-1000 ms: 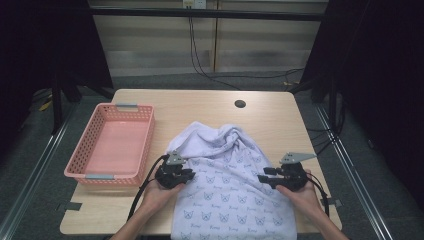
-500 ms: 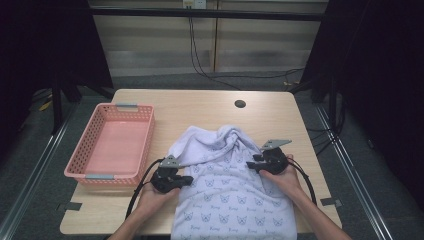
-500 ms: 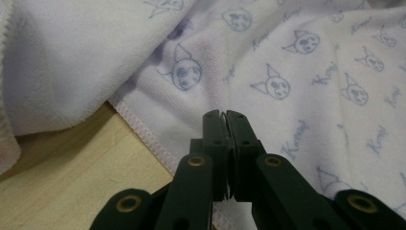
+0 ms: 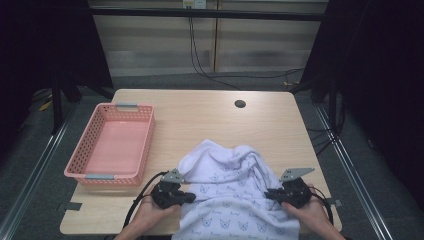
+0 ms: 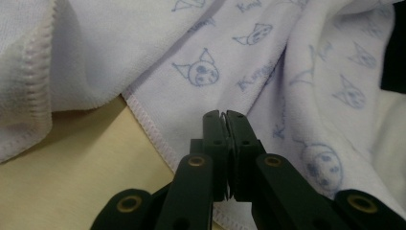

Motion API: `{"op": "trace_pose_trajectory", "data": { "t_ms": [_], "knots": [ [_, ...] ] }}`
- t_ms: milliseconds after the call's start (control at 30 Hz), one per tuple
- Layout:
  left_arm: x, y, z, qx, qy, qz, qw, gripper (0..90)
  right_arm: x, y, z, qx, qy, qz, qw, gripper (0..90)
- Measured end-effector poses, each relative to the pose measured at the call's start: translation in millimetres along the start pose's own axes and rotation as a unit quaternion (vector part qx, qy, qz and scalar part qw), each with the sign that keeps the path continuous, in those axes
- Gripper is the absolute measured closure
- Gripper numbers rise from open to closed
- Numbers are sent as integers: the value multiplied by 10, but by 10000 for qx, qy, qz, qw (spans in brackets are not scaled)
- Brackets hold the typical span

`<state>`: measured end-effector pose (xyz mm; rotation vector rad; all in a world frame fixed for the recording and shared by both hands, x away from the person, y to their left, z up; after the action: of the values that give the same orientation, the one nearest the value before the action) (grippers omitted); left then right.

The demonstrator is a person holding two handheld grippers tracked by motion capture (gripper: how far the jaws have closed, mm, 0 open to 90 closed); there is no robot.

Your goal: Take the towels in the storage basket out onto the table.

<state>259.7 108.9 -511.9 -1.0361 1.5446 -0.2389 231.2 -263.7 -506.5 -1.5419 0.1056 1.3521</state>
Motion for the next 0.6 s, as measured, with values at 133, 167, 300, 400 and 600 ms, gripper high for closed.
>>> {"op": "trace_pose_trajectory", "data": {
  "t_ms": [133,167,300,400,600],
  "knots": [
    [-71,102,-138,4,149,85,9999,872,-76,97,159,-112,-207,158,9996,836],
    [-85,122,-159,-32,96,82,9999,860,-73,91,187,-175,-238,170,9994,815],
    [-177,88,-83,-166,140,-263,9994,762,-94,-60,120,-67,-144,-296,9994,638],
    [-256,-26,28,-244,-82,-604,9978,707,-132,-314,-13,-65,12,-797,9968,590],
    [-426,-225,206,-339,-551,-1186,9908,572,47,-969,-234,-106,-103,-1174,9930,472]
  ]
}}
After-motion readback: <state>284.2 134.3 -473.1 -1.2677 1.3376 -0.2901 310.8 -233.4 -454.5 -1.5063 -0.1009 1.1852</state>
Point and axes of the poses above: each handheld gripper's, and its own axes: x roughly forward along the jaws, y roughly out of its underside, z roughly to its left, the point moved 2 cm from there along x, roughly forward along the jaws, and after that the axes turned 1 degree about x, right-handed, at the moved point
